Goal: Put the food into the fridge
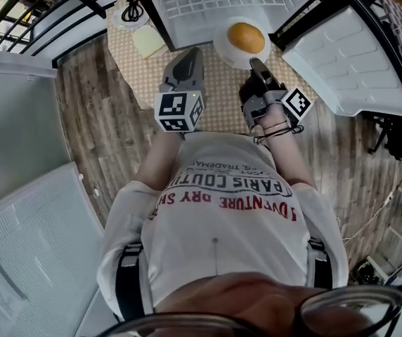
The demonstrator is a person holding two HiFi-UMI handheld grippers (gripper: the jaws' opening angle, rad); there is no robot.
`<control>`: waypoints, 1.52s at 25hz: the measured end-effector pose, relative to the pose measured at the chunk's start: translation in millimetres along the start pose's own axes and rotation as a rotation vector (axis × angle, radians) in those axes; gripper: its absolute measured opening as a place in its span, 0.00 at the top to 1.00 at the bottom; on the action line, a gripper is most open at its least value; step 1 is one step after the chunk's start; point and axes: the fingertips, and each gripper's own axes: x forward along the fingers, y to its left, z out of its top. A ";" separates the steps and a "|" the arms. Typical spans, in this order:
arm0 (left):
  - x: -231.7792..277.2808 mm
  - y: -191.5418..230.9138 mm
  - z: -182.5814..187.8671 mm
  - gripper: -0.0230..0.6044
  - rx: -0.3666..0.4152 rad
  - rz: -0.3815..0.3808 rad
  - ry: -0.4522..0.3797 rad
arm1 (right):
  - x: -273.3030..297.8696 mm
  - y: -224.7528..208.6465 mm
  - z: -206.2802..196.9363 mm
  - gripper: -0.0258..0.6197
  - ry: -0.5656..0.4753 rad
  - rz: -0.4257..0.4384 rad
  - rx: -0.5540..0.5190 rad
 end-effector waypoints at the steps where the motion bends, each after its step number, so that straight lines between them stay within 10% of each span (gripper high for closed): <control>1: 2.0 -1.7 1.2 0.92 -0.001 0.013 -0.003 | 4.4 1.4 2.9 0.91 0.016 -0.002 -0.001; 17: 21.5 6.3 -10.2 0.92 -0.029 0.183 0.009 | 85.3 5.9 60.4 0.91 0.102 -0.028 -0.066; 38: 44.9 28.7 -18.6 0.92 -0.039 0.219 0.045 | 154.3 15.4 68.2 0.91 0.069 -0.066 -0.035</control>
